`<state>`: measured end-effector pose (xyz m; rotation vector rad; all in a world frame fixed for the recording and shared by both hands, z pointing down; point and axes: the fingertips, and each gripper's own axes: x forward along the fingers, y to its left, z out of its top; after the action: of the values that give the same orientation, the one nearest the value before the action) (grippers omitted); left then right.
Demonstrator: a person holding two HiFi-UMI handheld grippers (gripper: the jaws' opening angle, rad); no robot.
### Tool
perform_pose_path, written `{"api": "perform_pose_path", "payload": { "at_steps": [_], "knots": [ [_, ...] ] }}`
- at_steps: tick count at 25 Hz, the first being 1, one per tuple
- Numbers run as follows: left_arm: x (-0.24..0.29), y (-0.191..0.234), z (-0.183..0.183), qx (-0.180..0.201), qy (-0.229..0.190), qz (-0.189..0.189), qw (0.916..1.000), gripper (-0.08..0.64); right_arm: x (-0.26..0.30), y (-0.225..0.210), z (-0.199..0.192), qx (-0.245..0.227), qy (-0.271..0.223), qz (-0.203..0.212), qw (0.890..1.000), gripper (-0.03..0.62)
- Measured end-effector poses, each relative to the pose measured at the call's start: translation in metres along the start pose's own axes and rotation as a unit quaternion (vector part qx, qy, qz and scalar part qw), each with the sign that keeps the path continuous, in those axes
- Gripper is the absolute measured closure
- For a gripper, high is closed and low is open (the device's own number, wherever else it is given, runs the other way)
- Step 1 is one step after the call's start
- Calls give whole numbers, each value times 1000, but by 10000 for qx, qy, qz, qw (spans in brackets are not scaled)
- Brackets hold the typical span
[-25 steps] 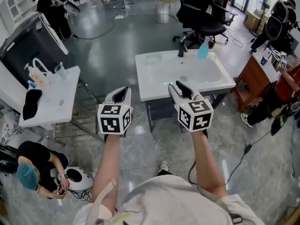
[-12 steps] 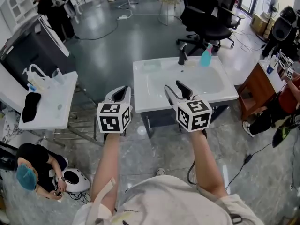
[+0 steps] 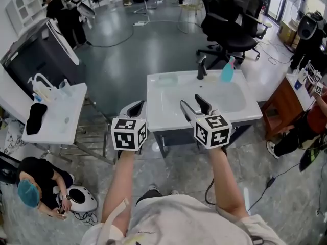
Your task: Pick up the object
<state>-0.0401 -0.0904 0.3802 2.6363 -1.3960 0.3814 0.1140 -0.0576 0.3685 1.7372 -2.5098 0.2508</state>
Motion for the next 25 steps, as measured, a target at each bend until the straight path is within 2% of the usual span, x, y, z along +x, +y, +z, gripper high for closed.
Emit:
{"api": "perform_pose_path", "payload": {
  "at_steps": [10,17,25],
  "knots": [
    [35,18,6,-119,-98,-84,9998,558,39,-12,1,-103,27,63,9999,364],
    [84,56,13,-93,-92,-184,9997,558,97,-26,5,-218,85,13,9997,364],
    [147,109,42,-114,-143,-297,9994,560,171,-52,24,-243,173,-125,9995,364]
  ]
}}
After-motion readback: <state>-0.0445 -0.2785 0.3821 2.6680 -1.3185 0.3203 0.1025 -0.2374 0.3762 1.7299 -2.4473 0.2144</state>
